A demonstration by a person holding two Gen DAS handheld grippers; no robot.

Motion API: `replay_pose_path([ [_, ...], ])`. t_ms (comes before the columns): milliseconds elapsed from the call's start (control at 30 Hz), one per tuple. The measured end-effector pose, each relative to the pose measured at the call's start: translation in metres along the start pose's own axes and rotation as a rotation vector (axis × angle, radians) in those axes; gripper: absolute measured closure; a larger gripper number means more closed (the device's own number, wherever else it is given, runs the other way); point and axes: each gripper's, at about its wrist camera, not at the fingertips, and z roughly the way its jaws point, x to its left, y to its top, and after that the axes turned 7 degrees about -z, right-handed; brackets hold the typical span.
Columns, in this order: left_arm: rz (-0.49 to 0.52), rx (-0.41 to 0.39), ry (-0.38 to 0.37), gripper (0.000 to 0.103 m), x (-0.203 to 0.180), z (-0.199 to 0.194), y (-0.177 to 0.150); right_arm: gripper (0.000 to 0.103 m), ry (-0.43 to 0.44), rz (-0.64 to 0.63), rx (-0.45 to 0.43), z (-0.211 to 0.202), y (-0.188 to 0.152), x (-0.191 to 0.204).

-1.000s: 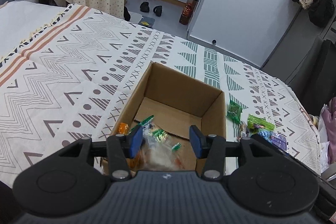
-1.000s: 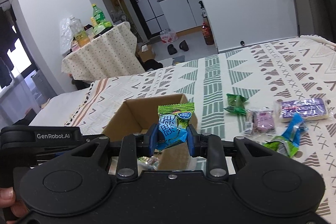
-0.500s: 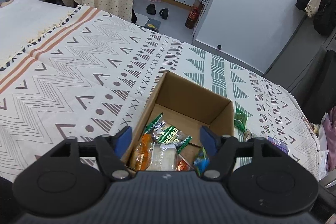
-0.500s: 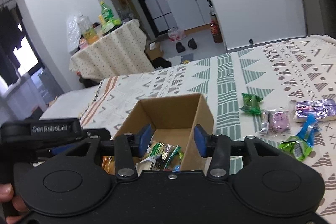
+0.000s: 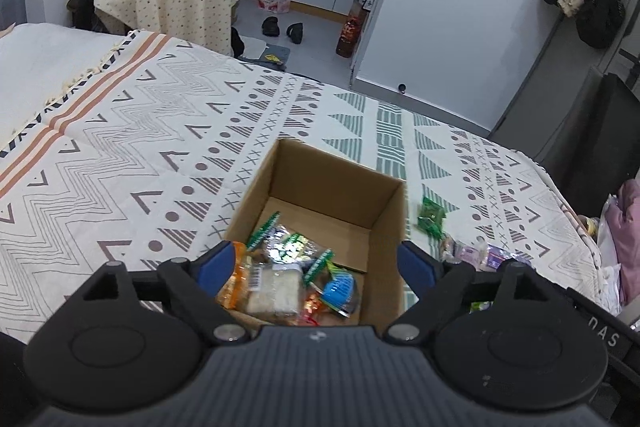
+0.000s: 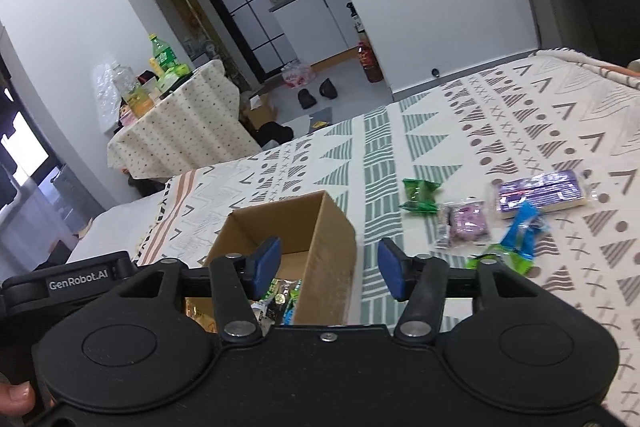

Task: Organize snacks
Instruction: 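Open both grippers over the box to drop the packet and candy, then grasp the green wrapper with the left gripper while the right grasps a blue wrapper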

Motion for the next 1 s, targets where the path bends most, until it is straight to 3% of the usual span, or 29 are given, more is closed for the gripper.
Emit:
replay_pose_path([
  [600,0.07,-0.018,-0.068,0.016,-0.073,-0.01,-0.034,0.033,-0.066,0.09,0.005,-0.033,-0.006,-0.076],
  [1000,0.106,0.006,-0.108,0.016,-0.113,0.012,-0.048,0.032,-0.071,0.128,0.039,-0.035,-0.013,-0.113],
])
